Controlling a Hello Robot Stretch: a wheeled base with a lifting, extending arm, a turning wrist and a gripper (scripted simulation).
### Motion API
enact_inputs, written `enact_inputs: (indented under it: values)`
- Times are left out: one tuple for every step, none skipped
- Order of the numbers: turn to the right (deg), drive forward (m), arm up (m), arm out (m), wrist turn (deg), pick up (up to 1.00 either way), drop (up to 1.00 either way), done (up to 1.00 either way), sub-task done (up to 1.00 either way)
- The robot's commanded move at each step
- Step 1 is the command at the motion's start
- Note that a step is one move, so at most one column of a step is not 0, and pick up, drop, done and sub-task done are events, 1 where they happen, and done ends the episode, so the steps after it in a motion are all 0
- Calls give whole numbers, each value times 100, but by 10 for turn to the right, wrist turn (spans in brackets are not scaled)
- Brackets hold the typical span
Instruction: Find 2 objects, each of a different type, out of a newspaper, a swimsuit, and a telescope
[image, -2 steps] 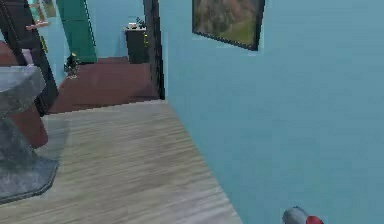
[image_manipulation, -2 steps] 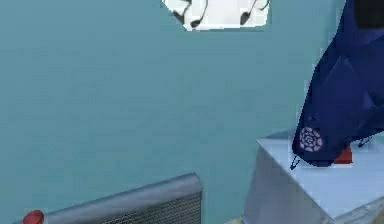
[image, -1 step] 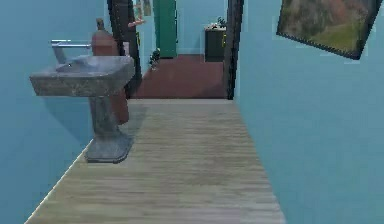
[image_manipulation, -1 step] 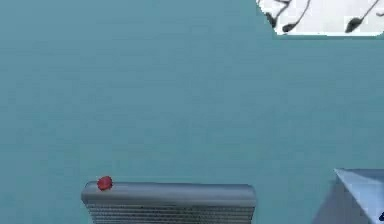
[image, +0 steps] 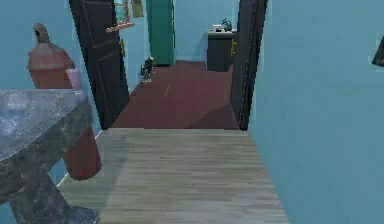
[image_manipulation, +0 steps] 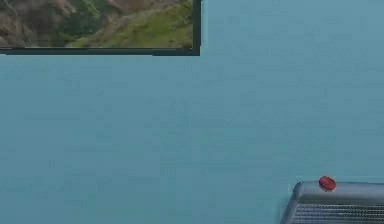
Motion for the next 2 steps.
enact_inputs:
  values:
    - [0,100,0,0,0,0,0,0,0]
    - [0,100,0,0,0,0,0,0,0]
